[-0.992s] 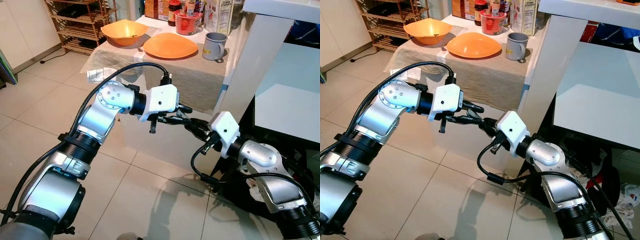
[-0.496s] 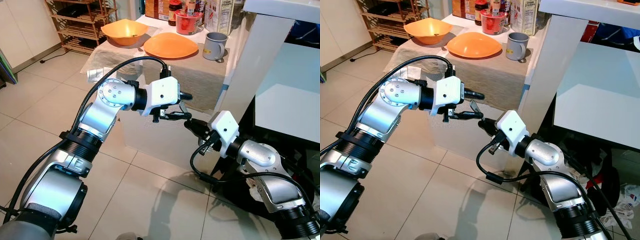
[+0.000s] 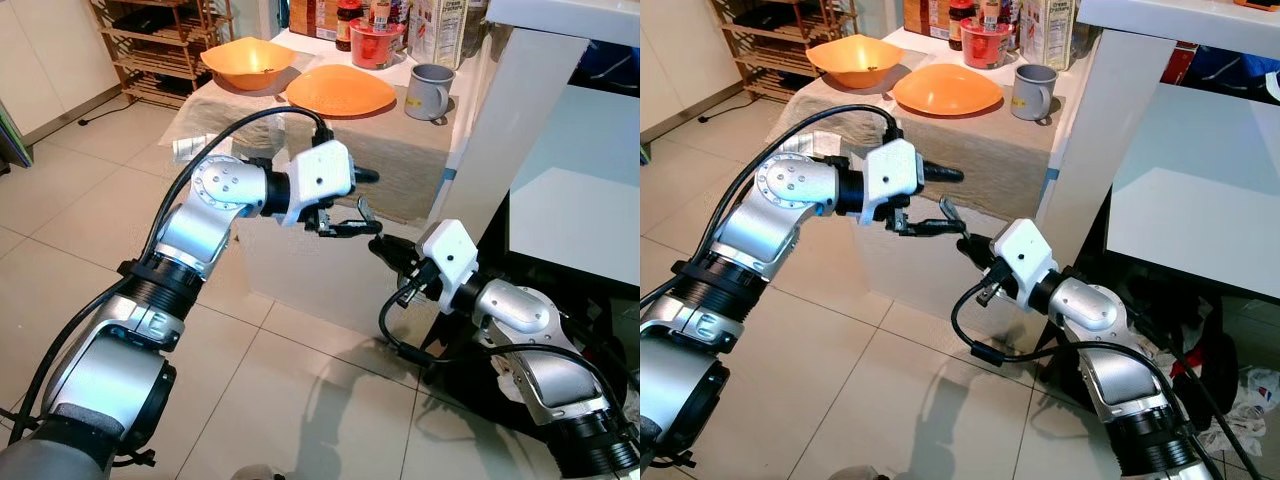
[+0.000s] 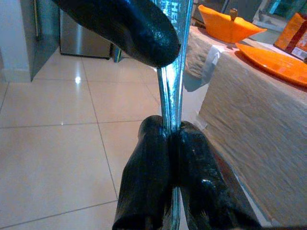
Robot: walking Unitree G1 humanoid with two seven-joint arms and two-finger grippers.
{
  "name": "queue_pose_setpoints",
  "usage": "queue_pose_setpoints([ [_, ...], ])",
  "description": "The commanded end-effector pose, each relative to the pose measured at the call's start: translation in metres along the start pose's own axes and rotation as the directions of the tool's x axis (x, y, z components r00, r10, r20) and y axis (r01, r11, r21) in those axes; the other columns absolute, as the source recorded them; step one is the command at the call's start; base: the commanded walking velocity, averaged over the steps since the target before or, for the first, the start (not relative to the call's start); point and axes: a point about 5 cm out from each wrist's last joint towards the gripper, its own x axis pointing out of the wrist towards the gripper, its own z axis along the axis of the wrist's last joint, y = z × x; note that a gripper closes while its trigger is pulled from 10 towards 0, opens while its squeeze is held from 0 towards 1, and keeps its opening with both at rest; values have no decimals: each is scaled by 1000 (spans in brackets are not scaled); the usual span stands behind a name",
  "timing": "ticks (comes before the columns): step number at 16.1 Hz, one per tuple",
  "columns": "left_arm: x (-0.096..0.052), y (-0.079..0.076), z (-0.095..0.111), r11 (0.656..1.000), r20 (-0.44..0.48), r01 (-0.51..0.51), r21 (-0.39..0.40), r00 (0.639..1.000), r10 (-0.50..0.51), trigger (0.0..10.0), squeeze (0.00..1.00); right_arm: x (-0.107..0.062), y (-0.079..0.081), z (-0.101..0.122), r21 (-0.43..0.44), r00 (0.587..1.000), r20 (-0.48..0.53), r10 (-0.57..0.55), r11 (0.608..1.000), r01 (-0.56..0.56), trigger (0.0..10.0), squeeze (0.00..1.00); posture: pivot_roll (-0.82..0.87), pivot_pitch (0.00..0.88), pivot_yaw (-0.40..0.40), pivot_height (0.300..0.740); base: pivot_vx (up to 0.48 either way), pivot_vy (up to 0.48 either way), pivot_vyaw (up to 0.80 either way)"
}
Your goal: Setting the table
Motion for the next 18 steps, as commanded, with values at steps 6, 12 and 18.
queue_pose_setpoints([
  [6,-45,27,-2,960,16,-252,-121,967,256,10000,1000,-8,-6,-8,8,995,-5,-99,995,99,0,0,43,21,-23,740,0,0,0],
  [12,-66,6,-30,761,-37,-547,-350,820,572,10000,0,-16,-25,-21,-55,926,-42,-375,926,372,0,0,45,12,-12,740,0,0,0],
  [18,-52,-44,-61,472,-215,-701,-535,653,726,10000,0,-41,-40,-26,-17,721,-31,-693,721,693,0,0,38,0,-12,740,0,0,0],
])
